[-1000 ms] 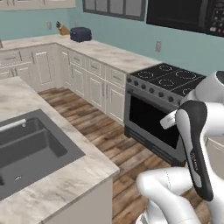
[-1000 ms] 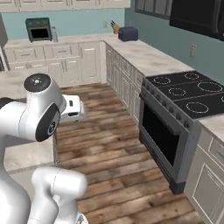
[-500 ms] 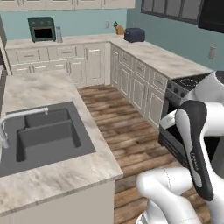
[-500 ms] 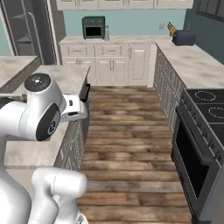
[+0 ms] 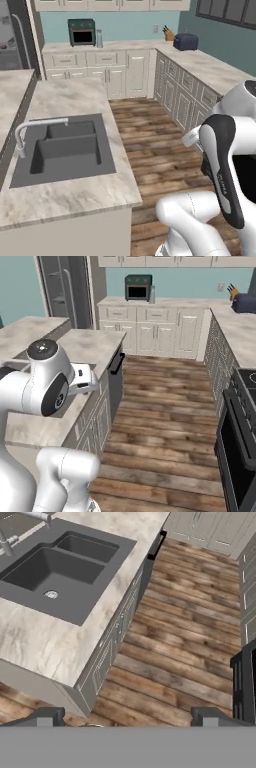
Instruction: Move the donut and butter stick from the top shelf to the second highest shelf to make space. Then, place the pitcher from the counter on the cleared top shelf.
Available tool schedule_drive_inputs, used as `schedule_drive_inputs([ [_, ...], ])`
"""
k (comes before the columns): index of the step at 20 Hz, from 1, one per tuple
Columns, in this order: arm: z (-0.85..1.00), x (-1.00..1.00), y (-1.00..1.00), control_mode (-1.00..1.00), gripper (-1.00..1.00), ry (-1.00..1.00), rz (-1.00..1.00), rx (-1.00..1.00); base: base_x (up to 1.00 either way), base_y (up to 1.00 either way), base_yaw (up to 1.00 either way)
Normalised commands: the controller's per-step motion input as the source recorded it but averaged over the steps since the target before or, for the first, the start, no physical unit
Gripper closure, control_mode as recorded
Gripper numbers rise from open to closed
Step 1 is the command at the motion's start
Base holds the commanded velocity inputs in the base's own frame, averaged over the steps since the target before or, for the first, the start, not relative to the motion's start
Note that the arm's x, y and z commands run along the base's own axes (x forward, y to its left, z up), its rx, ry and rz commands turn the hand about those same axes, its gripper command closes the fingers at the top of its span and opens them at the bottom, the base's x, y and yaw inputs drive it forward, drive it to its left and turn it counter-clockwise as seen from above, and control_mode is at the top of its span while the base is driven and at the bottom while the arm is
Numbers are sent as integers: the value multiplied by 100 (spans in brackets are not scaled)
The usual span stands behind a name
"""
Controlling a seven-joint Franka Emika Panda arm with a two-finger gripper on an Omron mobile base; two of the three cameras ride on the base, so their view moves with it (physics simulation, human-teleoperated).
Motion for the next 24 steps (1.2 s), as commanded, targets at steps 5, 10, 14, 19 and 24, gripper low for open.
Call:
schedule_drive_inputs([
  [5, 0, 0, 0, 100, -100, 0, 0, 0, 97, -79, -1],
  [10, 0, 0, 0, 100, -100, 0, 0, 0, 71, -78, -11],
  [14, 0, 0, 0, 100, -100, 0, 0, 0, 13, -90, -25],
  [19, 0, 0, 0, 100, -100, 0, 0, 0, -12, -98, -39],
  [24, 0, 0, 0, 100, -100, 0, 0, 0, -2, -88, -56],
])
